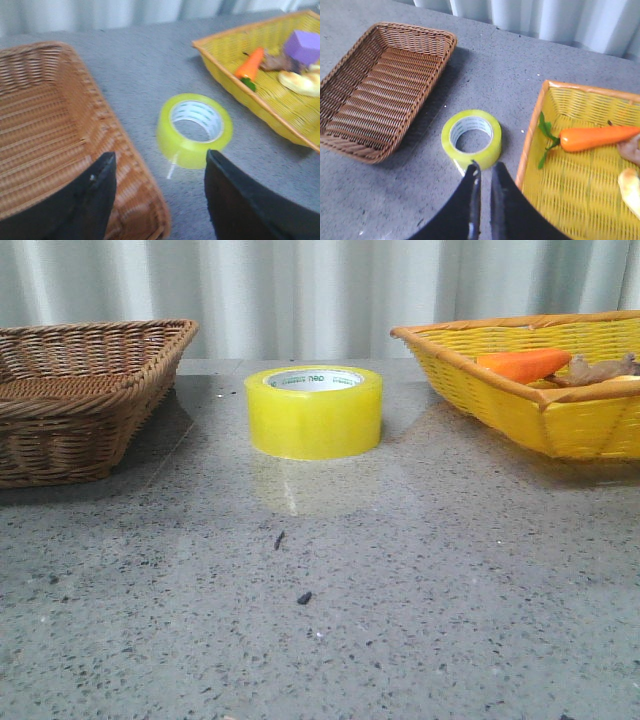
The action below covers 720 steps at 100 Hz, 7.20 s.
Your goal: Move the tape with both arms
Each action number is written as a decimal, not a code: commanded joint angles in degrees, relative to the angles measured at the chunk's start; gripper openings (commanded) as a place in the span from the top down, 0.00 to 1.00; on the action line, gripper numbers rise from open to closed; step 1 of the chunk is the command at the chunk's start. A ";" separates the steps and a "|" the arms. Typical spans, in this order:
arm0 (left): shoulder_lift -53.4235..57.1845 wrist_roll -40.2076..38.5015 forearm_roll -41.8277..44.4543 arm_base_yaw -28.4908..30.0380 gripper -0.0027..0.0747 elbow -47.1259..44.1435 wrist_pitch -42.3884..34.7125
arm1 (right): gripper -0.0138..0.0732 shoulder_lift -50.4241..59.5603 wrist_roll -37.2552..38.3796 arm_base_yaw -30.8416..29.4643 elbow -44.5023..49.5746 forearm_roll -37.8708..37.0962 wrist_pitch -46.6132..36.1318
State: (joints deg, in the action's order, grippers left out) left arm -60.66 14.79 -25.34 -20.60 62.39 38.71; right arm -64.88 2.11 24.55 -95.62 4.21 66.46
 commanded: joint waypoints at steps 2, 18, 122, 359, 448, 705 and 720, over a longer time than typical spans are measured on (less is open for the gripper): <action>-6.04 -1.66 -1.26 -2.85 0.49 8.68 1.32 | 0.90 7.71 -0.83 -0.30 6.27 -0.36 -5.72; -18.28 -5.11 -1.26 -4.88 0.49 22.09 9.80 | 0.90 16.63 1.12 -0.30 16.83 0.83 -11.17; -46.98 -10.08 5.44 -7.18 0.30 36.99 11.50 | 0.90 21.57 1.12 -0.30 20.76 1.52 -10.80; -38.67 -11.41 15.95 17.55 0.37 38.77 31.75 | 0.90 21.87 1.12 -0.30 21.44 1.10 -10.67; 12.83 -11.09 19.22 -15.82 0.99 -14.62 -25.62 | 0.90 66.02 -3.12 -0.30 58.17 -8.83 -30.01; 62.32 -9.16 23.82 12.58 0.99 -63.11 -24.24 | 0.90 66.13 -3.12 -2.06 60.53 -13.77 -29.67; 62.32 -9.16 23.82 12.58 0.99 -63.11 -24.24 | 0.90 66.49 -0.80 -7.90 66.92 -17.09 -33.74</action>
State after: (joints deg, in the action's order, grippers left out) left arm 0.24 5.67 -1.00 -8.19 -0.21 18.53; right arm 0.89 0.00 20.21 -30.94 -10.35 39.67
